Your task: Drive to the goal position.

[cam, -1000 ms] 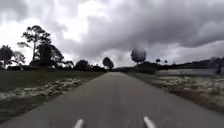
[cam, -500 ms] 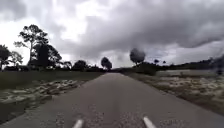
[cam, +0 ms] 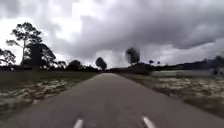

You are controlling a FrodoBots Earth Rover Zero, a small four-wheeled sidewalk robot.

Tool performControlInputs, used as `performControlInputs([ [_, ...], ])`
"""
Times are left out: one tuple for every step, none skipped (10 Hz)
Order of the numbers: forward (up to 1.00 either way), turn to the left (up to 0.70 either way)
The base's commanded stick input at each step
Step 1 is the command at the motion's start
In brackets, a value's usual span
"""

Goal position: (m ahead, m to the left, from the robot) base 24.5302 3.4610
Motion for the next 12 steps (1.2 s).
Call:
performControlInputs([
  [0.7, 0.0],
  [0.7, 0.0],
  [0.7, 0.0],
  [0.7, 0.0],
  [0.7, 0.0],
  [0.7, 0.0],
  [0.7, 0.0],
  [0.7, 0.0],
  [0.7, 0.0],
  [0.7, 0.0],
  [0.7, 0.0],
  [0.7, 0.0],
])
